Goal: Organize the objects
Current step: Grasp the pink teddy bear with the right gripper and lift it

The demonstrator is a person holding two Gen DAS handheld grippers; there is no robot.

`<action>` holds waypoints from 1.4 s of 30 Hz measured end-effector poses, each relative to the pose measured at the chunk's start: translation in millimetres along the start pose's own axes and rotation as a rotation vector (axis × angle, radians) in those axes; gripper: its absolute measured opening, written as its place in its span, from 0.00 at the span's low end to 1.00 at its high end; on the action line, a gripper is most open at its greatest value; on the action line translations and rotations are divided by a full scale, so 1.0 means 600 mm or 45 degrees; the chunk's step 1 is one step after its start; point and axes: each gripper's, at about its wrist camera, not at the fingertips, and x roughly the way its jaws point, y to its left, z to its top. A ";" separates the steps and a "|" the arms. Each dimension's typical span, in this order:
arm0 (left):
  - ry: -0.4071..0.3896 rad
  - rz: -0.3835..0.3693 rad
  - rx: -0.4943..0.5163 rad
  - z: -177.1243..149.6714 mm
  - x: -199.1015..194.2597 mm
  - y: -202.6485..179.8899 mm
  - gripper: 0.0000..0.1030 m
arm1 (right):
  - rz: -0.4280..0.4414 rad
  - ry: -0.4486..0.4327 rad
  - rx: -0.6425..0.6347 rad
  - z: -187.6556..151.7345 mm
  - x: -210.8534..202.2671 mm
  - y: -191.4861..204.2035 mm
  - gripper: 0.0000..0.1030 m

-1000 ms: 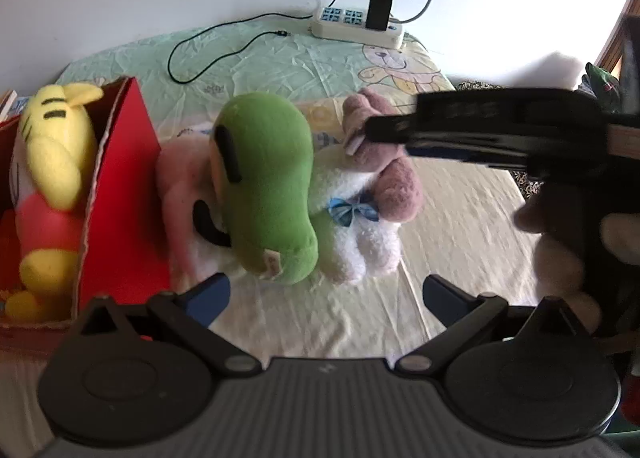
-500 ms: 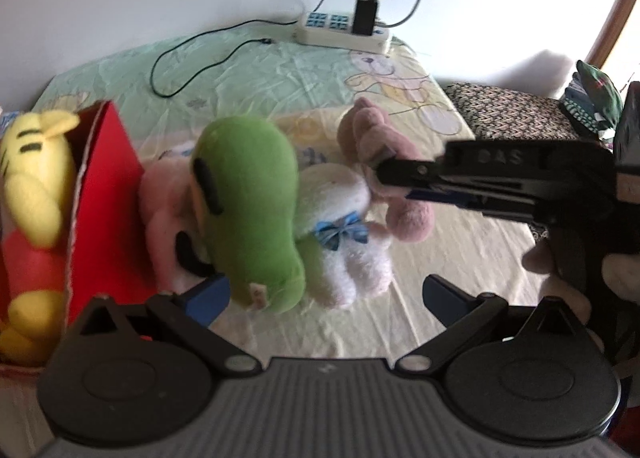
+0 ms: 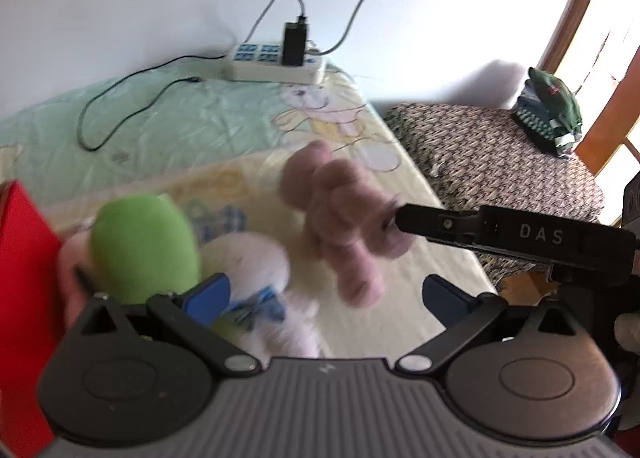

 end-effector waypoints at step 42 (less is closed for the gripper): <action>0.186 -0.231 0.009 0.042 0.205 -0.029 0.87 | 0.144 0.121 0.301 0.033 0.101 -0.151 0.35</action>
